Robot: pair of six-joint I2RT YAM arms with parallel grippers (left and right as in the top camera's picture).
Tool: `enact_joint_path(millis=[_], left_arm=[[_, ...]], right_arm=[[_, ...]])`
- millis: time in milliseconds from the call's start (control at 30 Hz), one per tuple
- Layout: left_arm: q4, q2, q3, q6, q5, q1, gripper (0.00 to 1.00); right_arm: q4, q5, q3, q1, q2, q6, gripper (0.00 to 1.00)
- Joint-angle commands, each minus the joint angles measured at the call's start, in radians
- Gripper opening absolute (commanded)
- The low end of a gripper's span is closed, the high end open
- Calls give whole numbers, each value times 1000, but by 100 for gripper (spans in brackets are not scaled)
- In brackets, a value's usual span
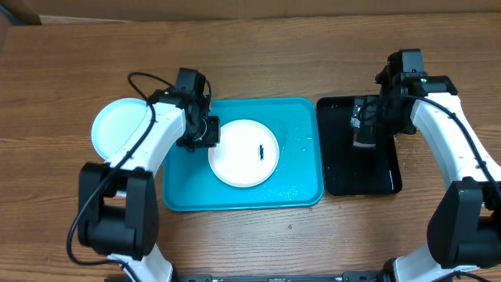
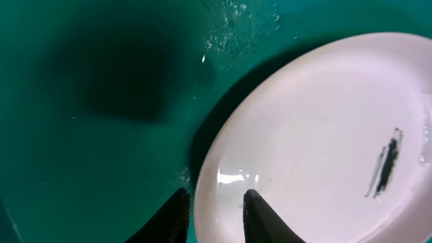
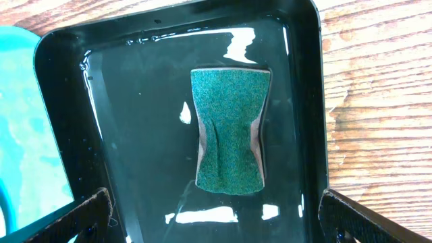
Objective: Clean dirty plates on tray and stack at the side
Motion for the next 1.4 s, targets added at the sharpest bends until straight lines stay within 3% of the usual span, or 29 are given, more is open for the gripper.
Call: enact_joint_path(millis=[0,300,433,567,700,900,1167,1233,1267,1333,1367], left_arm=[[12,38,-4,23,27,0,29],[27,43,-38,22,27,0,27],[50,44,-63,21,29,0,21],[51,44,-63,21,31,0,4],[45,44,-63,-20,31,0,4],[11,44,-63,-177,-14,1,4],[15,44,-63,-177,11,0,6],[19,44,-63,-177,11,0,18],[19,44,-63,-177,9,0,19],[18,44,-63,-176,8,0,19],[17,44,-63,-177,8,0,15]], right_arm=[[2,6,5,-2,-5,0,100],[2,6,5,-2,-5,0,100],[2,6,5,-2,-5,0,100],[2,6,5,-2,-5,0,100],[2,6,5,-2,-5,0,100],[2,6,5,-2,-5,0,100],[2,6,5,-2,-5,0,100],[2,6,5,-2,-5,0,100],[2,6,5,-2,-5,0,100],[2,6,5,-2,-5,0,100],[2,6,5,-2,-5,0,100]])
